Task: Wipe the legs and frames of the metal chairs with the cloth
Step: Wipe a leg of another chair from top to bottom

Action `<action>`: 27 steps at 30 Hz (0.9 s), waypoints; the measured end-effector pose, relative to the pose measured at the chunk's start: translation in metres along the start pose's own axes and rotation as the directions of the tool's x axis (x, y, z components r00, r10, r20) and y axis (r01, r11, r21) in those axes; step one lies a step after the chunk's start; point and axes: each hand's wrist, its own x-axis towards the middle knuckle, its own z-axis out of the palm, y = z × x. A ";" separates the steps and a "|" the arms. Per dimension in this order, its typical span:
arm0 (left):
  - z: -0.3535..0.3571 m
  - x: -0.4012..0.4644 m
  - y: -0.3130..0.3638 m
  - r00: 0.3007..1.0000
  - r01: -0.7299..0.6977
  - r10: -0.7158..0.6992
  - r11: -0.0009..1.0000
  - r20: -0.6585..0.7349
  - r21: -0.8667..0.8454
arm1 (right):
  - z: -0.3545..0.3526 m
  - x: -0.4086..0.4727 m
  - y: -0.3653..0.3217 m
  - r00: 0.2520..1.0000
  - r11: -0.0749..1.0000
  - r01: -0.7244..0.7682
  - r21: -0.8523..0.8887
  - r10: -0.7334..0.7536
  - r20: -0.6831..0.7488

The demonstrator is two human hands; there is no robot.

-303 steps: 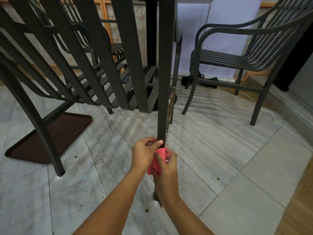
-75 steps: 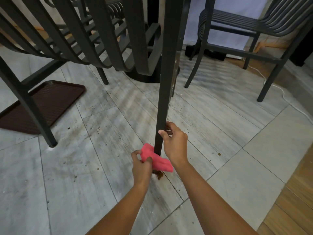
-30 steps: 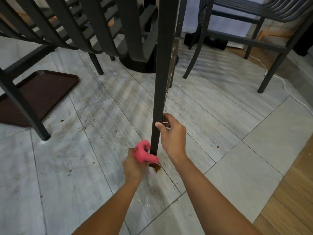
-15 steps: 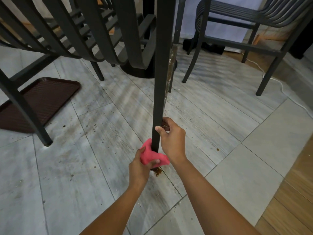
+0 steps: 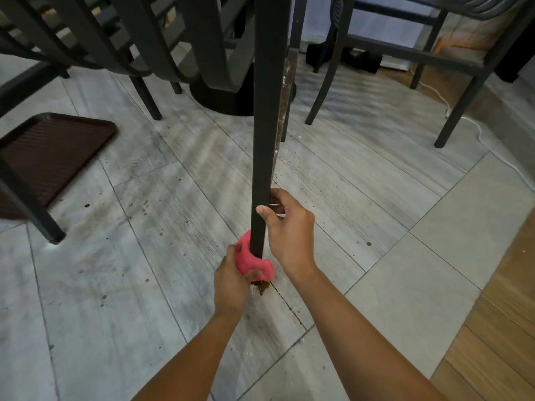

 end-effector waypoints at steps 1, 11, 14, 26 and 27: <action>0.000 0.001 -0.003 1.000 -0.001 0.001 1.000 0.014 0.009 | 0.000 0.000 0.000 1.000 1.000 0.002 0.001 -0.002 -0.003; 0.003 0.009 -0.024 0.998 -0.049 0.041 0.981 0.047 0.186 | 0.001 0.000 0.000 1.000 1.000 -0.013 0.010 0.013 0.004; 0.002 0.009 -0.025 0.998 -0.066 0.058 0.962 0.037 0.264 | 0.001 -0.001 -0.001 1.000 1.000 -0.028 0.007 0.028 0.011; -0.032 -0.016 0.009 0.996 0.083 -0.080 0.994 -0.040 0.072 | -0.012 -0.021 0.006 0.985 0.985 -0.173 -0.027 0.173 0.004; -0.036 -0.022 0.016 0.995 0.094 -0.093 0.995 -0.042 0.019 | -0.015 -0.025 0.009 0.982 0.981 -0.190 -0.043 0.190 0.009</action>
